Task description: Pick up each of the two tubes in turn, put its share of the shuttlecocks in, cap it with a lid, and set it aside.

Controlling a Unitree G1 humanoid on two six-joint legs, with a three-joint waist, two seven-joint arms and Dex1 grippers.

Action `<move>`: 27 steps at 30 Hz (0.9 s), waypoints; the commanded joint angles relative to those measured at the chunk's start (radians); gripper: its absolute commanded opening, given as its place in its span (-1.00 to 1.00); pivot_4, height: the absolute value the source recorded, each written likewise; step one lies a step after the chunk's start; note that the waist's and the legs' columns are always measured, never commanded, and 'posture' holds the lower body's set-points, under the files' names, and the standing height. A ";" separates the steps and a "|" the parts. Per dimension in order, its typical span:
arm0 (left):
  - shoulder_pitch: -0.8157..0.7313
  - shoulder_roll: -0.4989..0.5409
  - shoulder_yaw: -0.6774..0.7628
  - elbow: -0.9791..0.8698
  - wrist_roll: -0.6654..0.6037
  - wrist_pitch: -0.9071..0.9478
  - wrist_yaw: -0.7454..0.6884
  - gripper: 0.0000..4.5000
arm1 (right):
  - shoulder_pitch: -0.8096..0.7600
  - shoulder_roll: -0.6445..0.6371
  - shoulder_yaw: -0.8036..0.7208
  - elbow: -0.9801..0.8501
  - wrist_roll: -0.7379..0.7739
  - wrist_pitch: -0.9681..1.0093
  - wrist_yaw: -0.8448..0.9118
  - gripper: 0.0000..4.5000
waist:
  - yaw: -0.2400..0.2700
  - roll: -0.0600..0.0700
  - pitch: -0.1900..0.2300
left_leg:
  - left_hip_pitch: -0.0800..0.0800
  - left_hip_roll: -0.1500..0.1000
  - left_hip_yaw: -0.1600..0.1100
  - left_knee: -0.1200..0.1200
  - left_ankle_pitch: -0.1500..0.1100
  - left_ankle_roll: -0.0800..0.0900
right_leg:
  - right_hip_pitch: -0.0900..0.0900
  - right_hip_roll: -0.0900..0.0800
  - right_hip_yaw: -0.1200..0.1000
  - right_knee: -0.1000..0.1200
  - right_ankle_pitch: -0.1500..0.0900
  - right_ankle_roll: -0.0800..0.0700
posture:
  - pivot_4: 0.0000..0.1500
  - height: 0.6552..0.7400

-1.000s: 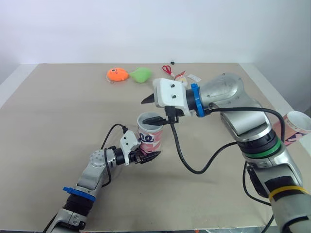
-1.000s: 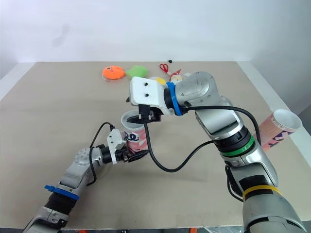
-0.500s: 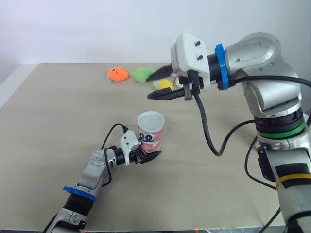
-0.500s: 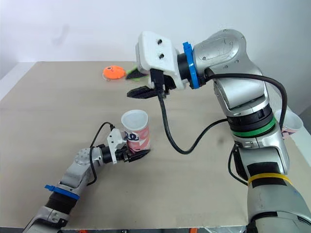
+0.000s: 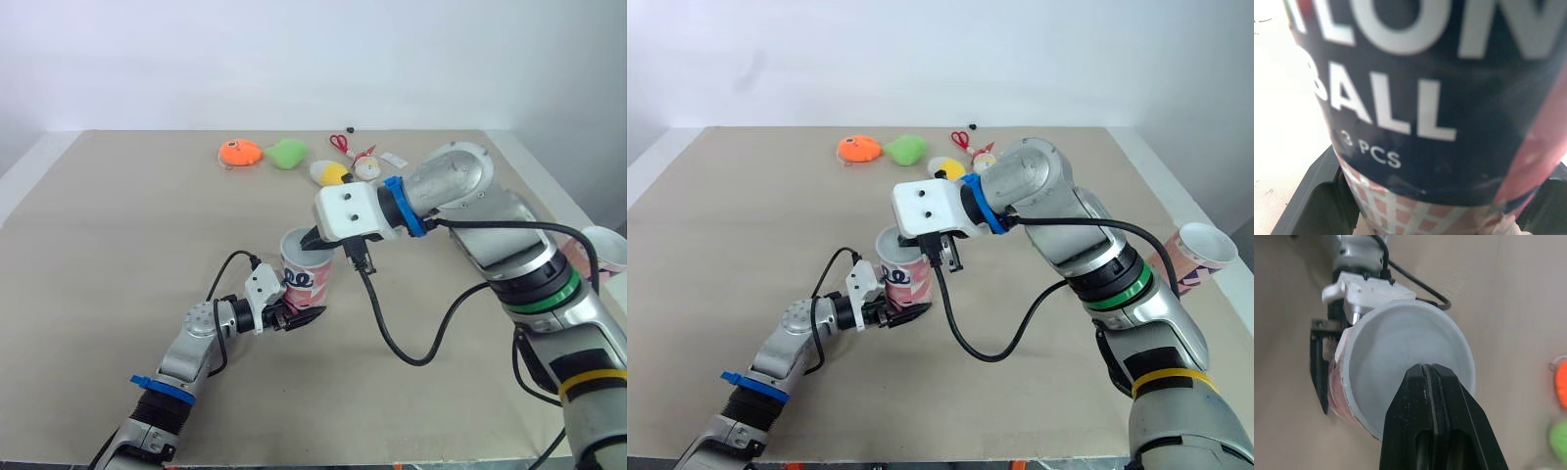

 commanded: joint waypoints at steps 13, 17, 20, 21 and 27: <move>0.035 0.027 -0.007 -0.005 0.001 0.030 -0.010 0.84 | 0.050 0.075 -0.345 0.019 0.304 0.180 -0.046 -0.86 | 0.001 -0.005 -0.007 | 0.008 -0.001 -0.001 -0.013 -0.001 -0.002 | 0.005 -0.003 -0.001 -0.004 -0.001 -0.008 | 1.00 1.00; 0.041 0.050 -0.010 -0.044 -0.010 0.057 -0.028 1.00 | 0.110 0.041 -0.481 -0.037 0.456 0.313 -0.079 -0.20 | 0.000 -0.005 -0.007 | 0.008 0.000 -0.001 -0.014 -0.003 -0.001 | 0.007 -0.002 -0.001 -0.009 -0.001 -0.006 | 1.00 1.00; 0.049 0.091 -0.009 -0.086 -0.024 0.089 -0.062 1.00 | 0.199 -0.008 -0.549 -0.097 0.531 0.391 -0.112 0.48 | -0.001 -0.005 -0.007 | 0.008 0.000 -0.001 -0.015 -0.005 0.001 | 0.007 -0.002 -0.001 -0.010 -0.001 -0.005 | 1.00 1.00; 0.052 0.109 -0.004 -0.100 -0.031 0.098 -0.076 1.00 | 0.244 -0.028 -0.556 -0.119 0.537 0.399 -0.122 0.71 | -0.002 -0.005 -0.006 | 0.008 0.000 -0.001 -0.015 -0.006 0.002 | 0.007 -0.002 -0.002 -0.011 -0.001 -0.005 | 1.00 1.00; 0.055 0.297 0.078 -0.119 -0.087 0.116 -0.204 1.00 | 0.524 -0.080 -0.555 -0.211 0.526 0.360 -0.197 0.98 | -0.011 -0.005 -0.004 | 0.008 0.001 -0.001 -0.016 -0.010 0.006 | 0.006 0.001 -0.001 -0.011 -0.005 -0.006 | 1.00 1.00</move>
